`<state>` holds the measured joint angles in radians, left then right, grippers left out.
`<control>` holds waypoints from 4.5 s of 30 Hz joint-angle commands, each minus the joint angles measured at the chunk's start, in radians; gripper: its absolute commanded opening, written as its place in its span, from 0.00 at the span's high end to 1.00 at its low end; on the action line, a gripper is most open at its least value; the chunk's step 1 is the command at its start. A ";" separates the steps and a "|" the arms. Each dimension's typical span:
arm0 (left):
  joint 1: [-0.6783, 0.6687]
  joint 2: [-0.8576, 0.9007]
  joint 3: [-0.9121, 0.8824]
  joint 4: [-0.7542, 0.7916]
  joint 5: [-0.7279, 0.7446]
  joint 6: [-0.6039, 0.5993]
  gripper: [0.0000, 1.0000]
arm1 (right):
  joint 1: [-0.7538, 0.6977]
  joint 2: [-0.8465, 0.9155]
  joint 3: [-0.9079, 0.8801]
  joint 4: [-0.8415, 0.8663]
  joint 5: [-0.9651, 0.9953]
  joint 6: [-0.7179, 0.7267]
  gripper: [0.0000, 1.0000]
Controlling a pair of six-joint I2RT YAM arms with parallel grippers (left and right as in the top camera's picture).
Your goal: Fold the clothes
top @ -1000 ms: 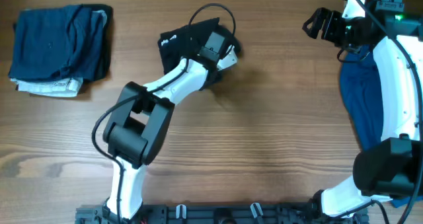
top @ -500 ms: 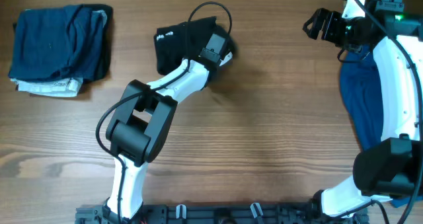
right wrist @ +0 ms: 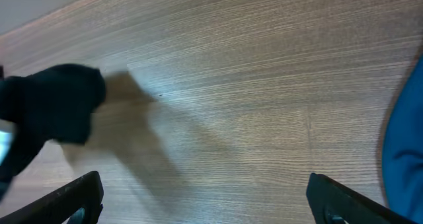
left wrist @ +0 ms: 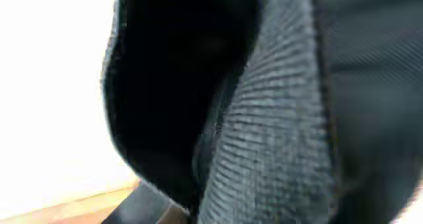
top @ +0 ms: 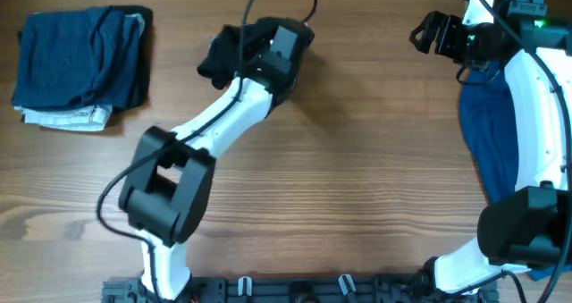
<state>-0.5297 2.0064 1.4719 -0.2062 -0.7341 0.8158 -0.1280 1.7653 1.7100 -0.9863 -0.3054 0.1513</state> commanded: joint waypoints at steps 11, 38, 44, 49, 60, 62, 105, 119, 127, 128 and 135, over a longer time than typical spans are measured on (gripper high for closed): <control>0.237 -0.253 0.003 0.132 -0.041 0.391 0.96 | 0.002 0.011 -0.001 0.006 0.016 -0.018 0.00; 0.921 -0.220 0.003 0.179 0.839 0.766 0.96 | 0.002 0.011 -0.001 -0.034 0.016 0.035 0.00; 0.952 -0.143 0.003 0.338 0.863 0.735 0.96 | 0.002 0.011 -0.001 -0.043 0.016 0.035 0.00; 0.990 -0.090 0.003 0.376 0.919 0.734 0.96 | 0.002 0.011 -0.001 -0.039 -0.010 0.040 0.01; 1.034 -0.022 0.003 -0.122 0.924 0.687 0.82 | 0.002 0.011 -0.001 0.011 -0.040 0.088 0.00; 1.034 -0.022 0.003 -0.216 0.924 0.687 0.79 | 0.002 0.011 -0.001 0.025 -0.041 0.091 0.00; 0.589 -0.558 0.003 -0.500 1.529 -0.595 0.00 | 0.002 -0.445 -0.001 -0.035 0.264 -0.165 0.00; 0.293 -0.558 0.003 -0.467 1.257 -0.858 0.00 | 0.002 -0.409 -0.001 -0.059 0.253 -0.171 0.00; 0.265 -0.559 0.003 -0.496 1.256 -0.858 0.00 | 0.002 -0.409 -0.001 -0.059 0.253 -0.171 0.00; 0.265 -0.559 0.003 -0.501 1.255 -0.855 0.00 | 0.002 -0.409 -0.001 -0.059 0.253 -0.171 0.00; 0.275 -0.632 -0.072 -0.498 0.882 -0.843 0.00 | 0.002 -0.409 -0.001 -0.059 0.253 -0.171 0.00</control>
<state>-0.2619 1.4471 1.4643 -0.7322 0.3637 -0.0284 -0.1280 1.3468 1.7081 -1.0443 -0.0654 -0.0246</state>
